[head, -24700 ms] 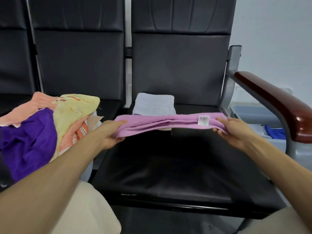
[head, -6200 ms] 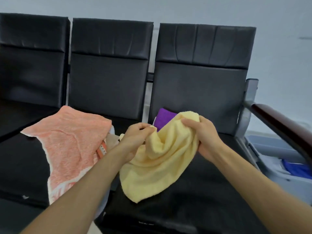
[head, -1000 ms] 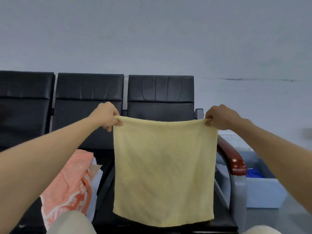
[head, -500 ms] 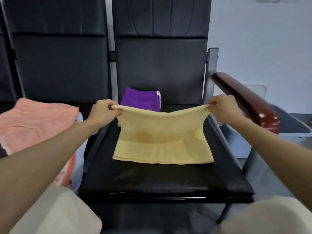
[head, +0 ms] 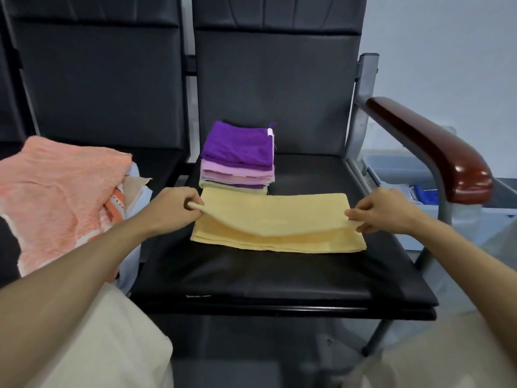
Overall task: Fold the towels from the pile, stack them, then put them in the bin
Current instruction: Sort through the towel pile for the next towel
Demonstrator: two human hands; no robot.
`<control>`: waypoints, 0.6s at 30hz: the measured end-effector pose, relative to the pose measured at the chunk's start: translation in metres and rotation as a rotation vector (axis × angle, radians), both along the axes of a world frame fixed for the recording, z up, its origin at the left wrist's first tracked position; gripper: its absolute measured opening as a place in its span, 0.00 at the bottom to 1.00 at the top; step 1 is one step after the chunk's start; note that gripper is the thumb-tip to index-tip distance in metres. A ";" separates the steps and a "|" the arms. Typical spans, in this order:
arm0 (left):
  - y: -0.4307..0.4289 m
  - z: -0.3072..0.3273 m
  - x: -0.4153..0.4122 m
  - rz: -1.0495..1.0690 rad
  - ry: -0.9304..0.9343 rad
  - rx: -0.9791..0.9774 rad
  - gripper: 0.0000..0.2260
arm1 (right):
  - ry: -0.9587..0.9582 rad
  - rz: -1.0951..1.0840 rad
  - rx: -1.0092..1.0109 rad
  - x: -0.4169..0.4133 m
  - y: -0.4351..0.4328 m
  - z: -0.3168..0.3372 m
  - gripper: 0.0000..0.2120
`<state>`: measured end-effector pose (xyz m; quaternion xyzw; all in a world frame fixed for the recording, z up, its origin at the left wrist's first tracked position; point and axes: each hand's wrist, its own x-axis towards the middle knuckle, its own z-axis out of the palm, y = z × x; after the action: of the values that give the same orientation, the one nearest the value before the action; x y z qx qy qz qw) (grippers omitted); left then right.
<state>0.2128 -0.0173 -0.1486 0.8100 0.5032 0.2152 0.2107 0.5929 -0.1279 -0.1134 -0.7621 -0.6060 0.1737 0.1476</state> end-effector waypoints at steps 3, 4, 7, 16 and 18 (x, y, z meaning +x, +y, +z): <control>-0.001 0.000 -0.003 -0.012 0.080 -0.033 0.03 | 0.039 0.016 -0.095 -0.002 -0.004 0.001 0.12; -0.001 0.000 -0.004 -0.013 0.106 -0.054 0.04 | 0.055 0.026 -0.133 -0.004 -0.004 -0.001 0.11; -0.003 -0.001 -0.001 -0.019 0.218 -0.118 0.03 | 0.088 0.056 -0.255 -0.005 -0.004 -0.008 0.10; 0.012 -0.015 0.028 0.214 0.256 -0.196 0.17 | -0.124 -0.153 -0.143 0.004 0.019 -0.023 0.17; 0.017 -0.018 0.034 0.306 0.229 -0.263 0.27 | -0.175 -0.215 -0.172 0.004 0.027 -0.032 0.21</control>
<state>0.2473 -0.0004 -0.1666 0.7088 0.6646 0.0838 0.2210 0.5973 -0.1013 -0.1451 -0.8447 -0.5143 0.1410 0.0459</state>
